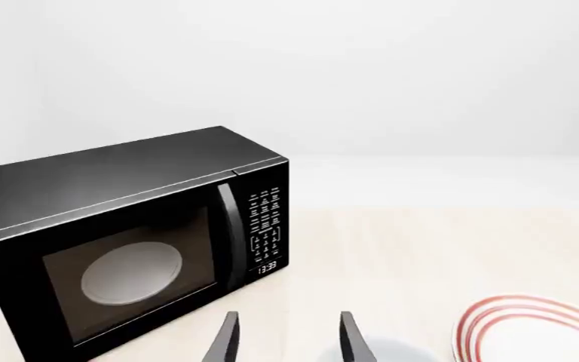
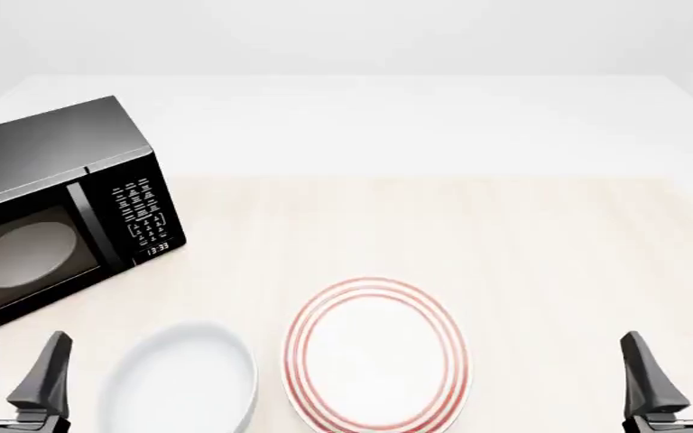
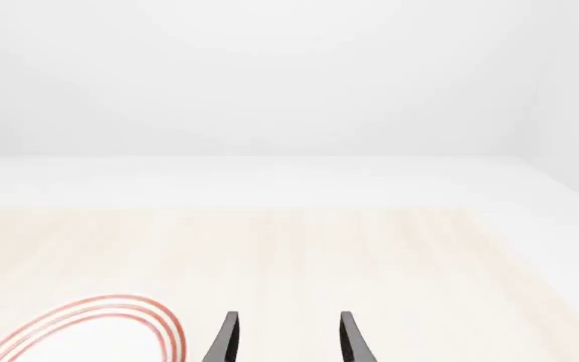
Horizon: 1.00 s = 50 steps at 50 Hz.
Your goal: Open the microwave.
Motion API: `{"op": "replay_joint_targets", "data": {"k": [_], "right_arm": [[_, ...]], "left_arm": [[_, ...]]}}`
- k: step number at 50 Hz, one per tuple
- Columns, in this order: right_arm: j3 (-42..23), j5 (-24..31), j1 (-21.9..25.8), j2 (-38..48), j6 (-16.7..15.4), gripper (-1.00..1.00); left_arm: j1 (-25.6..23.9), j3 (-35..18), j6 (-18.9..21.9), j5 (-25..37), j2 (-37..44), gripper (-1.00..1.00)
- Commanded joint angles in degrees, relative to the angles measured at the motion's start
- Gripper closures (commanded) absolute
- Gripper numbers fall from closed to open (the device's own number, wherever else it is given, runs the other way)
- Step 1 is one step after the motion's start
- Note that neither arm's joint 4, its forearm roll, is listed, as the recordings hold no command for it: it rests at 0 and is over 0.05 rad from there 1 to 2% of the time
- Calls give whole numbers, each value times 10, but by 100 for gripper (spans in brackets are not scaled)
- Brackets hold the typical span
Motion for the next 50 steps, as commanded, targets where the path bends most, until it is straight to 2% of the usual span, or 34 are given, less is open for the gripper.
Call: {"op": "replay_joint_targets", "data": {"k": [1, 13, 15, 16, 18, 20, 36, 50], "right_arm": [[-2, 0, 0, 2, 0, -100], [-1, 0, 0, 2, 0, -100], [-1, 0, 0, 2, 0, -100], [-1, 0, 0, 2, 0, -100], [-1, 0, 0, 2, 0, -100], [-1, -1, 0, 3, 0, -100], [-1, 1, 0, 1, 0, -100], [-2, 0, -1, 2, 1, -100]], "left_arm": [[2, -3, 0, 0, 3, -100], [28, -3, 8, -8, 24, -100], [27, -9, -11, -5, 43, -100], [26, -23, -28, 11, 43, -100], [8, -51, -1, 27, 49, -100], [10, -83, -1, 33, 71, -100], [27, -160, -6, 35, 158, -100], [30, -161, -13, -37, 278, -100]]}}
